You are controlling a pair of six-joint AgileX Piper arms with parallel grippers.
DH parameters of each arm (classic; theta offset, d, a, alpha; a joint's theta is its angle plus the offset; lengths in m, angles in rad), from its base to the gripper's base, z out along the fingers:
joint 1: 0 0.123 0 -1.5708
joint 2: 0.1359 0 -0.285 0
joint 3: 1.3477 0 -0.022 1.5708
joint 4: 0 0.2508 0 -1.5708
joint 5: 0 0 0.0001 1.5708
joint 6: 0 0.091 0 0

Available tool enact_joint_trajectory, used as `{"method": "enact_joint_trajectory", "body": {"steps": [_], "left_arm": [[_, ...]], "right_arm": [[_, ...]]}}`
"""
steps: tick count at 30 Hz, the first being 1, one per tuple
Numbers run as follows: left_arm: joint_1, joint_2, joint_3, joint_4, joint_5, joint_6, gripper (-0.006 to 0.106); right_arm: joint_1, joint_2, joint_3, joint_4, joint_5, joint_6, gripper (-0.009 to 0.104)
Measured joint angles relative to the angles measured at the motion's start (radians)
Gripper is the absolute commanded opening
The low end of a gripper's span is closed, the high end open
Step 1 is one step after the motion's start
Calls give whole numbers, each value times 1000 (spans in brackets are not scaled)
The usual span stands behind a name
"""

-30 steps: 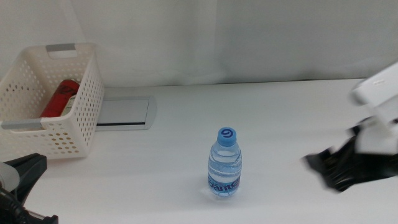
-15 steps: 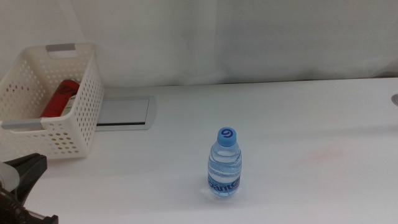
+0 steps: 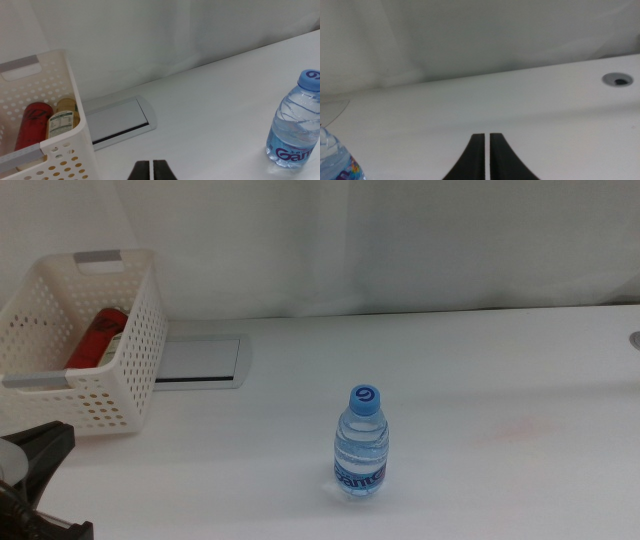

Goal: Use arms to grab the bottles and put them into the dustbin to the left of the table.

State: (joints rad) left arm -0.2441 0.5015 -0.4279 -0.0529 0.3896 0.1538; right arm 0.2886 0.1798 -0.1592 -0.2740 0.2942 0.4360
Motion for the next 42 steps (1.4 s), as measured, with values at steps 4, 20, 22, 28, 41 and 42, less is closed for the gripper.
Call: {"method": "enact_joint_trajectory", "body": {"steps": [4, 20, 22, 28, 41, 42], "left_arm": [[0, 0, 0, 0, -2, 0, 8], [-26, 85, 0, -154, -30, 142, 92], [-57, 119, 0, -154, -51, 165, 92], [-174, 256, 0, -158, -136, 179, 92], [-432, 548, 0, -162, -321, 127, 92], [-443, 576, 0, -162, -352, 120, 92]], "right_arm": [[0, 0, 86, 2, -81, 32, -3], [0, 0, 96, 2, -144, 39, -3], [0, 0, 96, 2, -144, 39, -3], [0, -2, 96, 2, -144, 39, -3], [0, -2, 96, 2, -144, 39, -3], [0, -2, 96, 2, -144, 39, -3]]}}
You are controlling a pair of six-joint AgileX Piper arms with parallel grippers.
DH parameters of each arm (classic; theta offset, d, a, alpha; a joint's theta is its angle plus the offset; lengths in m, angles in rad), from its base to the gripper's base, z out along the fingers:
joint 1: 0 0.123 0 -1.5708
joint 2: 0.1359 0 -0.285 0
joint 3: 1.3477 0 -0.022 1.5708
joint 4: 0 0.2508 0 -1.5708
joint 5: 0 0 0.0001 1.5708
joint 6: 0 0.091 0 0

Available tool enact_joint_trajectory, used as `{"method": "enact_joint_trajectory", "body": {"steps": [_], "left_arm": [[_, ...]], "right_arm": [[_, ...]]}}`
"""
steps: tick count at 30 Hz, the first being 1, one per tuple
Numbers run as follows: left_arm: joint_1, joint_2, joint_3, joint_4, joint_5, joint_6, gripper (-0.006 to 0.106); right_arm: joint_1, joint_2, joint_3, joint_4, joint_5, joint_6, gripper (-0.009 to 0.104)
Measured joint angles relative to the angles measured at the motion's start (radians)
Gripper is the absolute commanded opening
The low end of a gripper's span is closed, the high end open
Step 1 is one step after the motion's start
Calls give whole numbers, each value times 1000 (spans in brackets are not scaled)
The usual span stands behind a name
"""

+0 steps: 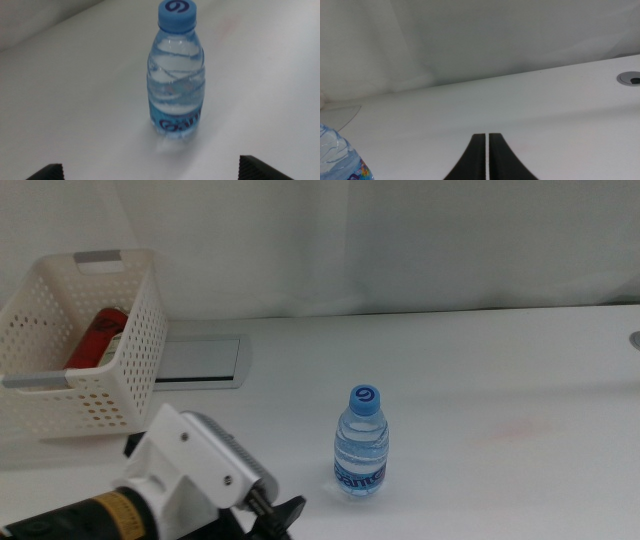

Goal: Use arms to grab the bottles and put them into the dustbin to the left of the table.

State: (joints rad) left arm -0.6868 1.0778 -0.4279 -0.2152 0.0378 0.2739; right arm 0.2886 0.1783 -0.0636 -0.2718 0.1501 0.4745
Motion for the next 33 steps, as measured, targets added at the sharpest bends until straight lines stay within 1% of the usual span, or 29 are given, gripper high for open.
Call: {"method": "enact_joint_trajectory", "body": {"steps": [6, 10, 12, 16, 19, 24, 28, 33], "left_arm": [[-23, 194, 0, 4, -277, -17, 92], [-23, 327, 0, 6, -410, -58, 92], [-23, 387, 0, 43, -475, -102, 92], [-23, 505, 0, 195, -622, -232, 92], [-23, 582, 0, 262, -732, -290, 92], [-23, 692, 0, 290, -892, -310, 92], [-23, 772, -4, 297, -1042, -312, 92], [-23, 836, -50, 307, -1095, -312, 92]], "right_arm": [[0, 0, 0, 0, 0, 0, -3], [0, 0, 0, 0, 0, 0, -3], [0, 0, 0, 0, 0, 0, -3], [0, 0, 0, 0, 0, 0, -3], [0, 0, 0, 0, 0, 0, -3], [0, 0, 0, 0, -2, 0, -3], [0, 0, 0, 0, -2, 0, -3], [0, 0, 0, 0, -2, 0, -3]]}}
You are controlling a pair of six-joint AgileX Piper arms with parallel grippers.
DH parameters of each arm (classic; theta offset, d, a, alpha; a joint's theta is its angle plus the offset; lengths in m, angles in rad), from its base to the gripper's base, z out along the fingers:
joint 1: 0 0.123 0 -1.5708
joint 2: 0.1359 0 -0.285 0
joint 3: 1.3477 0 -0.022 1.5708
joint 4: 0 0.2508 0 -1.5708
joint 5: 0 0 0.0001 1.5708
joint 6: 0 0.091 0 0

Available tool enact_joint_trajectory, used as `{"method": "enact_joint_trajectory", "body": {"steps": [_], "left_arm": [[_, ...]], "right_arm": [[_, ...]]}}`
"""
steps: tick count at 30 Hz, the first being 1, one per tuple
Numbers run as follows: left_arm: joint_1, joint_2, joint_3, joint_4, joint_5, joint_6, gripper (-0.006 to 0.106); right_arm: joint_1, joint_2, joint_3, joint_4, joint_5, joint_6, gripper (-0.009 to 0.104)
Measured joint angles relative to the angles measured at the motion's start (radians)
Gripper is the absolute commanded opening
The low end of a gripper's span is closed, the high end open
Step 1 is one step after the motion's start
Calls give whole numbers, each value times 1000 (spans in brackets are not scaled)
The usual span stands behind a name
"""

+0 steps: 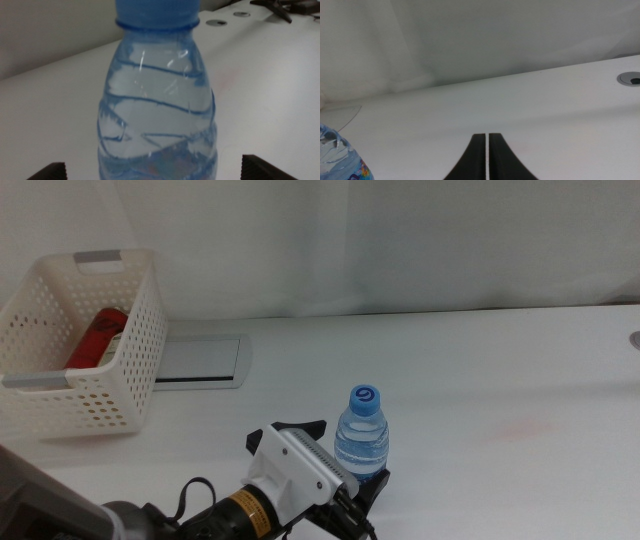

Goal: Use arms to grab the bottles and put them into the dustbin to the left of the table.

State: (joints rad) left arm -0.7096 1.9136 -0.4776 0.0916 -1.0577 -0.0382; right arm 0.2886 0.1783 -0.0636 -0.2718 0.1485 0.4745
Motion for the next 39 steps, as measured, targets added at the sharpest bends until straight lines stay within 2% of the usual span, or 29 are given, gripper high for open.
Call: {"method": "enact_joint_trajectory", "body": {"steps": [6, 13, 16, 18, 20, 22, 23, 30, 39], "left_arm": [[0, 28, -78, 4, 9, -36, 92], [0, 29, -169, 9, 160, -98, 92], [0, 29, -182, 22, 209, -121, 85], [0, 29, -184, 27, 238, -131, 71], [0, 29, -184, 30, 260, -141, 48], [-2, 31, -187, 35, 266, -141, 11], [-4, 31, -189, 35, 268, -141, -2], [-4, 19, -209, 18, 322, -141, -3], [70, -148, -355, -5, 653, -74, -3]], "right_arm": [[0, 0, 0, 0, 0, 0, -3], [0, 0, 0, 0, 0, 0, -3], [0, 0, 0, 0, -2, 0, -3], [0, 0, 0, 0, -8, 0, -3], [0, 0, 0, 0, -12, 0, -3], [0, 0, 0, 0, -14, 0, -3], [0, 0, 0, 0, -14, 0, -3], [0, 0, 0, 0, -14, 0, -3], [0, 0, 0, 0, -16, 0, -3]]}}
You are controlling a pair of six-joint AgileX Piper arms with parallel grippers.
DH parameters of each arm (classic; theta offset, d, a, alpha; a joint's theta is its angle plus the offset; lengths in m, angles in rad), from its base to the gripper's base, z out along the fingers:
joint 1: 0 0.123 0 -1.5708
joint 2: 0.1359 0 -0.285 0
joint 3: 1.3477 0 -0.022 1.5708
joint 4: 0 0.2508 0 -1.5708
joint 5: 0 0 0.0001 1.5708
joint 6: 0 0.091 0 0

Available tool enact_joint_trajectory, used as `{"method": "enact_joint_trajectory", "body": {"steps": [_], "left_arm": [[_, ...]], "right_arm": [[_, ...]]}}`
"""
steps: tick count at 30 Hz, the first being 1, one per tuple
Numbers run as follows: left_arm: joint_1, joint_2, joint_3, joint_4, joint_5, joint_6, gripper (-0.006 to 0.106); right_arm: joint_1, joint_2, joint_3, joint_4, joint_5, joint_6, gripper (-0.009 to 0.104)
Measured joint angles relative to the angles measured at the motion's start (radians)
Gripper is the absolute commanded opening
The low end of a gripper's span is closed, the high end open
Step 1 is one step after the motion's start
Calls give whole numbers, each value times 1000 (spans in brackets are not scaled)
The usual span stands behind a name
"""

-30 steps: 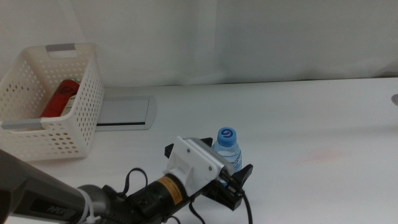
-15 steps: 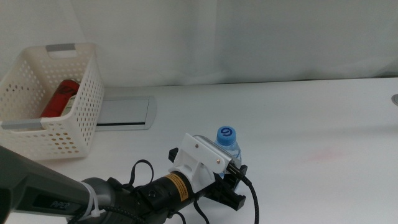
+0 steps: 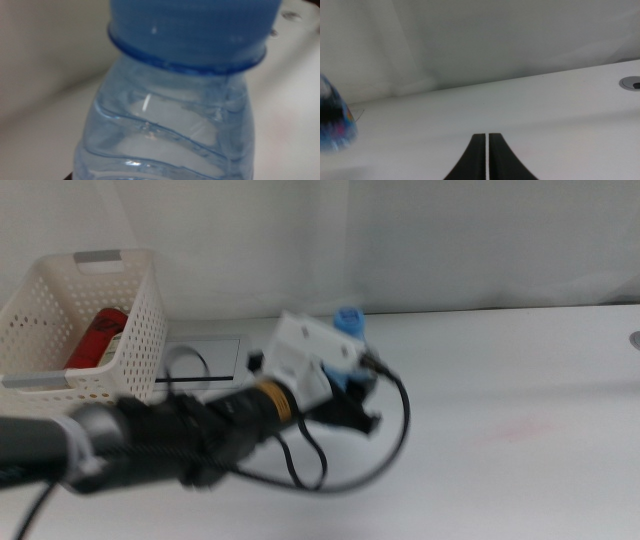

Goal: Use arms to grab the bottles and put them into the dustbin to the left of the table.

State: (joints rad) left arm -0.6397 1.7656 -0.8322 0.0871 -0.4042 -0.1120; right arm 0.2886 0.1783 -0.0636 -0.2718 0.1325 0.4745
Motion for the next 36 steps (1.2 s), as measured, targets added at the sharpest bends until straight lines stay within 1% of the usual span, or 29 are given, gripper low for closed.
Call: {"method": "enact_joint_trajectory", "body": {"steps": [6, 15, 19, 25, 29, 36], "left_arm": [[121, -122, -169, -1, 253, 67, -3], [370, -206, -460, -5, 657, 119, -3], [514, -203, -577, -5, 847, 89, -3], [693, -159, -652, -5, 971, 15, -3], [744, -101, -655, -2, 1002, 4, -3], [748, 55, -655, -8, 1006, 0, -3]], "right_arm": [[0, 0, 0, 0, 0, 0, -3], [0, 0, 0, 0, 0, 0, -3], [0, 0, 0, 0, -5, 0, -3], [0, 0, 0, 0, -18, 0, -3], [0, 0, 0, 0, -21, 0, -3], [0, 0, 0, 0, -21, 0, -3]]}}
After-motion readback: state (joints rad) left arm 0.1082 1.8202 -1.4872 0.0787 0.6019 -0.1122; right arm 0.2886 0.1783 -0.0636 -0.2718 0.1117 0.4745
